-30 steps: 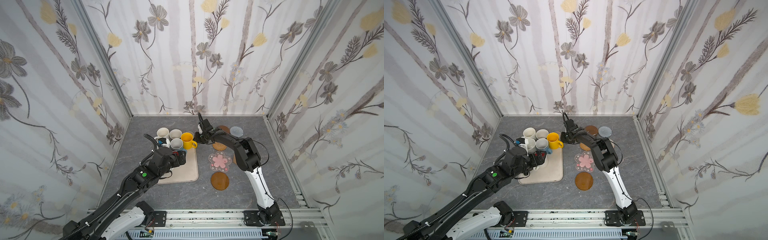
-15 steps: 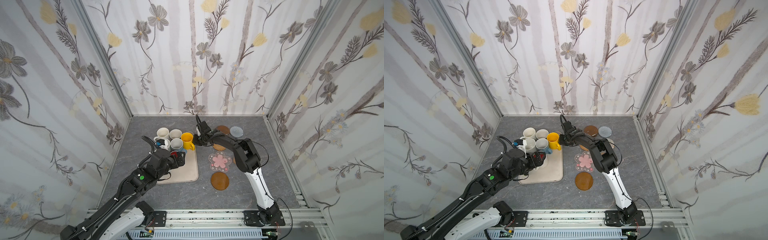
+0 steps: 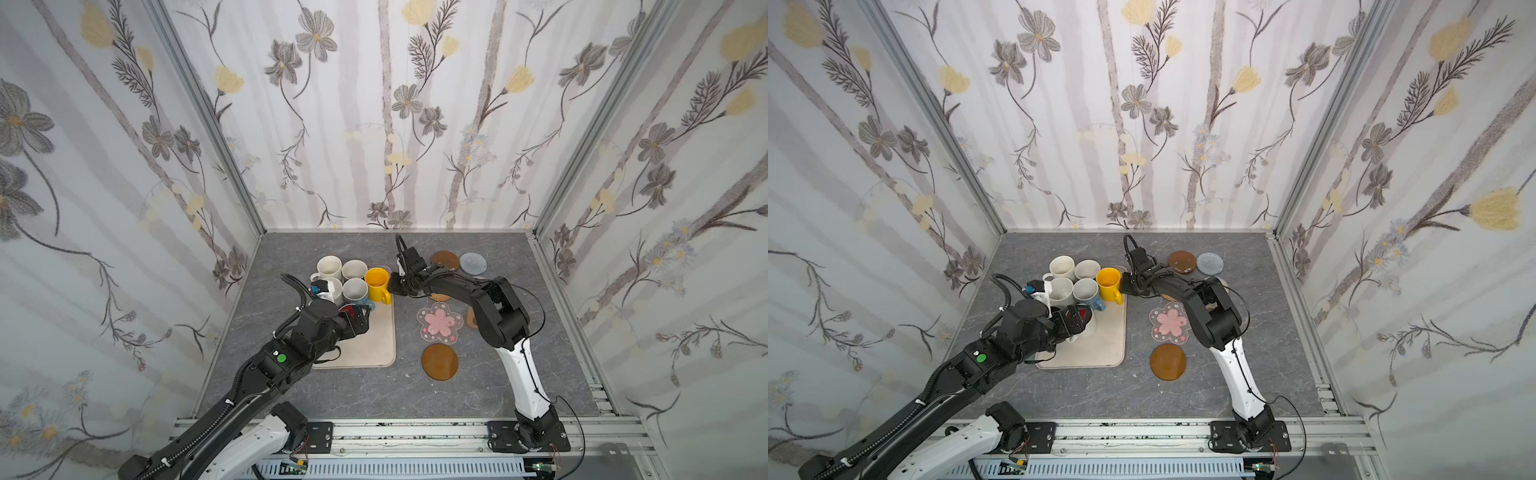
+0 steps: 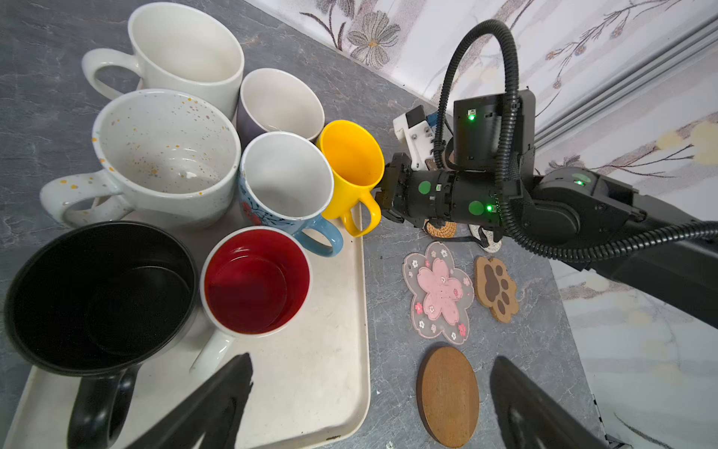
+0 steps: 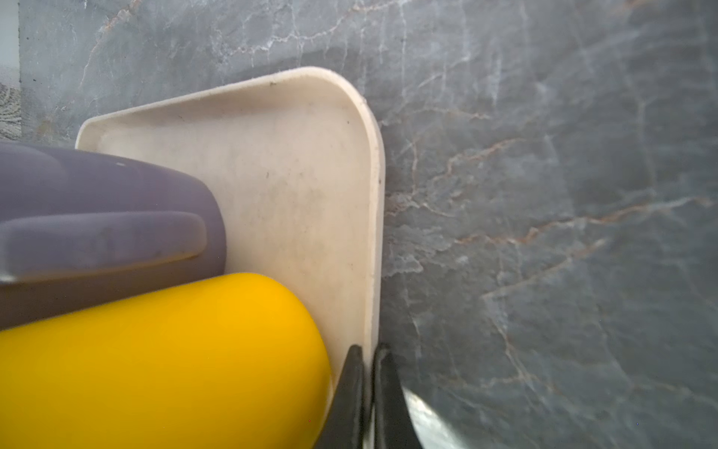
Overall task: Place cups on coasters
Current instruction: Move the tray to the center of the table.
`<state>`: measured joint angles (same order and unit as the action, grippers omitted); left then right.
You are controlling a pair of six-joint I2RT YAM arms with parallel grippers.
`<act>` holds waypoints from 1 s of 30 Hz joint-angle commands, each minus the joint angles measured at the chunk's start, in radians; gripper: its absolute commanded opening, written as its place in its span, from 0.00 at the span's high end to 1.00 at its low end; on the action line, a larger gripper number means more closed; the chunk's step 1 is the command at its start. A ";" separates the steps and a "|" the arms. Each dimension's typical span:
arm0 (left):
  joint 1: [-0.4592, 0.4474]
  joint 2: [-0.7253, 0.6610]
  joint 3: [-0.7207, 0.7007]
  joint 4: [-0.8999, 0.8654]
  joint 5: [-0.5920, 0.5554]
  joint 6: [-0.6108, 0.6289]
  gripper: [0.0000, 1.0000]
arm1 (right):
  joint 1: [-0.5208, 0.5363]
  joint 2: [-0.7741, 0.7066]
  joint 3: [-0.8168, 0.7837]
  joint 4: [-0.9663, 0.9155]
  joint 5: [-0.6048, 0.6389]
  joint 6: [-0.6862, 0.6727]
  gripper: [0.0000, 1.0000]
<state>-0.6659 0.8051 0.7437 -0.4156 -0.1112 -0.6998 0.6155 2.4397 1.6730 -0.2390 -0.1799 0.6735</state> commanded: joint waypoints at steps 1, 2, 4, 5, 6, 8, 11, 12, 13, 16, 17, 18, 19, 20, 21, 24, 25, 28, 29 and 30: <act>0.000 0.003 -0.002 0.014 -0.005 -0.006 0.02 | -0.015 -0.048 -0.060 0.015 0.022 -0.017 1.00; 0.000 0.003 -0.002 0.014 -0.005 -0.006 0.02 | -0.017 -0.059 -0.078 0.024 0.020 -0.016 1.00; 0.000 0.007 0.000 0.014 -0.007 -0.005 0.02 | -0.024 -0.089 -0.121 0.042 0.021 -0.015 1.00; 0.000 0.007 0.002 0.014 -0.007 -0.005 0.02 | -0.027 -0.097 -0.139 0.048 0.020 -0.013 1.00; 0.000 0.010 0.003 0.014 -0.008 -0.004 0.02 | -0.029 -0.112 -0.162 0.059 0.019 -0.012 1.00; 0.000 0.013 0.002 0.016 -0.010 -0.003 0.02 | -0.035 -0.137 -0.212 0.094 0.009 0.001 1.00; 0.000 0.017 0.002 0.015 -0.019 0.006 0.02 | -0.037 -0.157 -0.257 0.139 -0.015 0.008 1.00; 0.000 0.017 0.002 0.015 -0.024 0.009 0.02 | -0.038 -0.158 -0.256 0.141 -0.022 0.006 1.00; 0.000 0.019 0.004 0.015 -0.028 0.013 0.01 | -0.039 -0.159 -0.252 0.141 -0.024 0.004 1.00; 0.001 0.025 0.009 0.014 -0.029 0.023 0.00 | -0.041 -0.169 -0.240 0.138 -0.027 -0.011 0.91; 0.000 0.025 0.014 0.015 -0.030 0.028 0.00 | -0.042 -0.173 -0.236 0.134 -0.027 -0.017 0.87; 0.000 0.029 0.020 0.014 -0.034 0.033 0.00 | -0.044 -0.182 -0.232 0.128 -0.024 -0.025 0.82; 0.001 0.033 0.027 0.015 -0.035 0.039 0.00 | -0.046 -0.191 -0.231 0.124 -0.024 -0.031 0.79; -0.001 0.035 0.037 0.014 -0.036 0.043 0.00 | -0.048 -0.200 -0.231 0.119 -0.023 -0.039 0.77; 0.000 0.042 0.049 0.014 -0.039 0.050 0.00 | -0.054 -0.214 -0.231 0.112 -0.023 -0.049 0.75; 0.000 0.064 0.087 0.014 -0.041 0.071 0.00 | -0.069 -0.257 -0.236 0.088 -0.021 -0.095 0.69; 0.000 0.076 0.100 0.013 -0.037 0.081 0.00 | -0.074 -0.276 -0.240 0.079 -0.020 -0.119 0.66; 0.001 0.107 0.133 0.012 -0.026 0.097 0.00 | -0.082 -0.329 -0.243 0.030 -0.002 -0.207 0.60; 0.001 0.116 0.140 0.011 -0.023 0.102 0.00 | -0.080 -0.350 -0.247 0.014 0.008 -0.236 0.58; 0.000 0.125 0.147 0.009 -0.021 0.106 0.00 | -0.079 -0.376 -0.256 0.000 0.022 -0.264 0.56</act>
<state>-0.6659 0.9154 0.8707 -0.4160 -0.1295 -0.6247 0.5335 2.1082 1.4254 -0.1955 -0.1902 0.5213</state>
